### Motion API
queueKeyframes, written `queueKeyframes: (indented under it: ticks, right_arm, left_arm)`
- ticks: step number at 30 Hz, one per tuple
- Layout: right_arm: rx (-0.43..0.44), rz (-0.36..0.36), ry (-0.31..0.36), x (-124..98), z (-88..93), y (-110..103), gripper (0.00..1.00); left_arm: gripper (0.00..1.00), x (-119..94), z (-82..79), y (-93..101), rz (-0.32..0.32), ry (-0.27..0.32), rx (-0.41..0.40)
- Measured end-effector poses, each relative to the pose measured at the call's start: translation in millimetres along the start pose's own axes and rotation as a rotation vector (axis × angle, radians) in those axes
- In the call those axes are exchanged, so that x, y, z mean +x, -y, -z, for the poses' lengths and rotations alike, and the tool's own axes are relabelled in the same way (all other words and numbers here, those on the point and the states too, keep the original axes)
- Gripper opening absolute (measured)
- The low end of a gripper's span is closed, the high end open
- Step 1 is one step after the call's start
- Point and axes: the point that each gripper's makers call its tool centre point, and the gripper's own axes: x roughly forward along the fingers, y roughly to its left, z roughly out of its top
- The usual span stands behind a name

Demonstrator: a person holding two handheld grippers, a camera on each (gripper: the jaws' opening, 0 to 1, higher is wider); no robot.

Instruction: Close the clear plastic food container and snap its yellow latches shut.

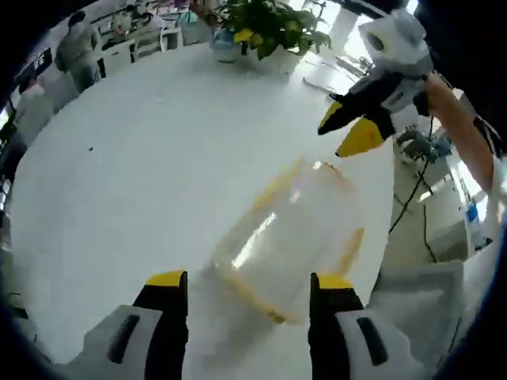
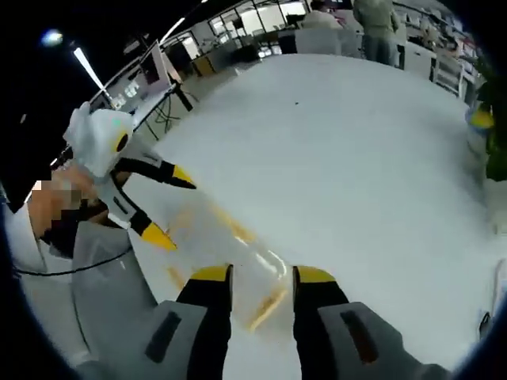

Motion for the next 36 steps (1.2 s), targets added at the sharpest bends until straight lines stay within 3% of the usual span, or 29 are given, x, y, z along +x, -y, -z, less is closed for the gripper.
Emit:
queueKeyframes:
  ticks: [1,3,6,8,10,11,13,17,21,27,30,32,34,36]
  right_arm:
    - [-0.002,-0.023,0.017,0.5,-5.1,-6.8,0.17]
    - [-0.041,-0.067,0.053,3.1,-11.9,-19.0,0.11]
    - [-0.089,-0.125,0.02,15.3,-5.9,-39.2,0.08]
    - [-0.173,-0.142,-0.026,28.7,-7.4,-38.3,0.05]
    - [-0.245,-0.142,-0.065,37.3,-0.4,-43.2,0.01]
    - [-0.314,-0.149,-0.086,42.6,4.8,-47.8,0.0]
    - [-0.364,-0.149,-0.123,51.3,10.5,-49.8,0.0]
    - [-0.376,-0.144,-0.15,60.9,11.9,-47.5,0.0]
    - [-0.375,-0.144,-0.12,65.1,1.2,-42.6,0.0]
    - [-0.38,-0.108,-0.123,71.4,-9.5,-30.0,0.14]
    - [-0.396,-0.133,-0.145,73.5,-7.7,-29.8,0.17]
    - [-0.463,-0.187,-0.169,74.8,-7.0,-31.9,0.22]
    - [-0.467,-0.146,-0.201,75.6,-5.9,-24.2,0.29]
    - [-0.526,-0.153,-0.243,76.4,-3.7,-20.1,0.32]
  left_arm:
    - [0.45,-4.1,-9.6,-1.5,-0.045,0.06,0.08]
    - [0.33,-9.0,-16.4,3.7,-0.064,0.095,0.243]
    - [0.3,-8.4,-24.5,27.1,-0.012,0.159,0.323]
    - [0.25,-4.5,-28.2,39.6,0.031,0.195,0.412]
    - [0.16,-0.3,-28.0,49.8,0.074,0.207,0.43]
    - [0.16,2.7,-26.3,51.6,0.086,0.206,0.413]
    - [0.17,8.8,-24.7,50.5,0.097,0.197,0.398]
    - [0.16,12.3,-25.2,45.7,0.091,0.207,0.388]
    - [0.16,10.3,-24.1,45.7,0.106,0.223,0.374]
    - [0.22,9.7,-22.4,55.2,0.128,0.238,0.39]
    - [0.24,12.7,-18.3,55.8,0.101,0.23,0.468]
    - [0.28,11.7,-22.5,61.8,0.116,0.256,0.461]
    - [0.32,12.9,-21.7,65.1,0.113,0.254,0.489]
    - [0.34,15.2,-20.0,63.6,0.077,0.237,0.559]
